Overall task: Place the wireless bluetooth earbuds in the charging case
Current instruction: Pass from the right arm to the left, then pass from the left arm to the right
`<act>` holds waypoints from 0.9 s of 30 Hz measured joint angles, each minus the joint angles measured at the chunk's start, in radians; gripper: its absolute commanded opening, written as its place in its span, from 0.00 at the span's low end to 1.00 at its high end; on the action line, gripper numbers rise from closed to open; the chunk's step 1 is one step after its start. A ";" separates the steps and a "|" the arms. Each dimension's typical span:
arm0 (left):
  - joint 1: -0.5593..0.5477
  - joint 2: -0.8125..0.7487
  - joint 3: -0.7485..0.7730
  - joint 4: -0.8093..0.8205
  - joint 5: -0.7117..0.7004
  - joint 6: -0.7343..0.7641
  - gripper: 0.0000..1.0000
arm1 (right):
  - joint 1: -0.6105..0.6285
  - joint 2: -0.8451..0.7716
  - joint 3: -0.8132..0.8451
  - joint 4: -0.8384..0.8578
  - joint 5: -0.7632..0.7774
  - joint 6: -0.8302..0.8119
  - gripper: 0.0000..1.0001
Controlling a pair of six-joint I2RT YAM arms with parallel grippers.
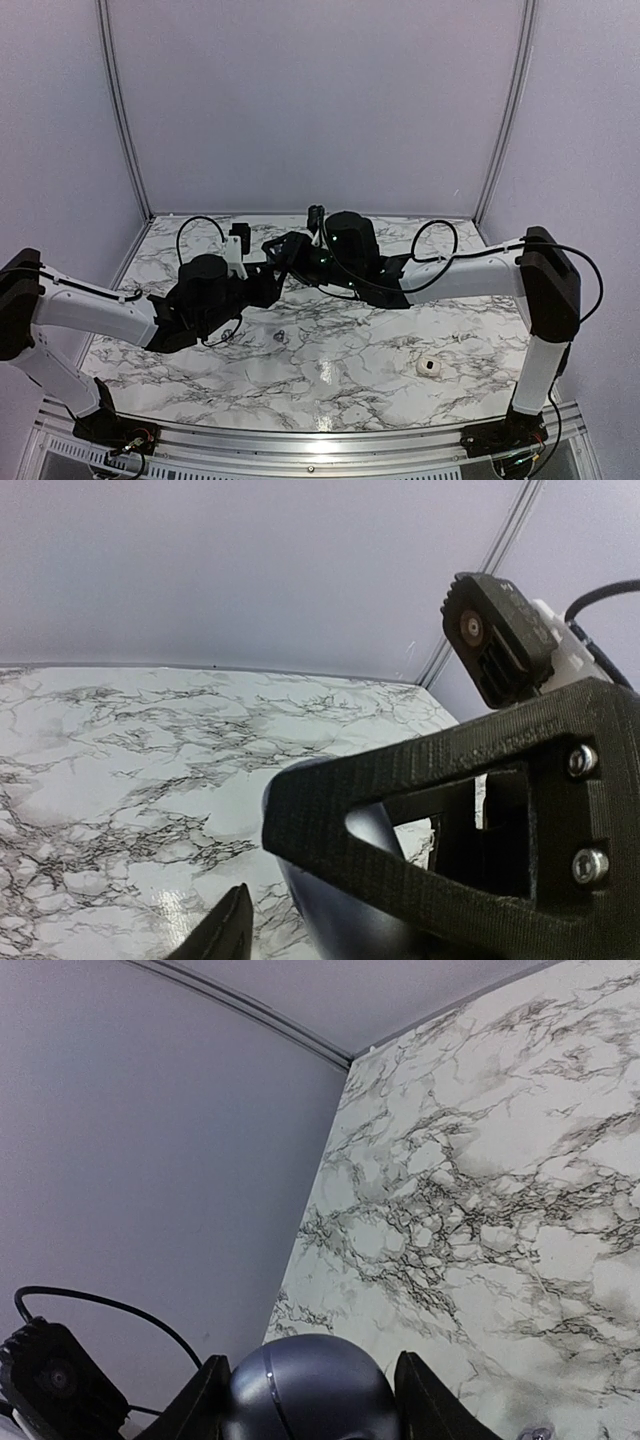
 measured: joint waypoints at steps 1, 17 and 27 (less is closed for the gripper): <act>-0.002 0.003 0.000 0.004 0.006 0.002 0.45 | 0.001 0.000 -0.006 0.010 0.002 0.006 0.41; 0.008 0.004 -0.021 0.017 0.009 0.003 0.27 | 0.011 0.000 -0.052 0.074 -0.019 0.006 0.68; 0.008 -0.035 -0.064 0.017 0.025 0.016 0.24 | -0.006 -0.025 -0.100 0.104 -0.064 -0.042 0.91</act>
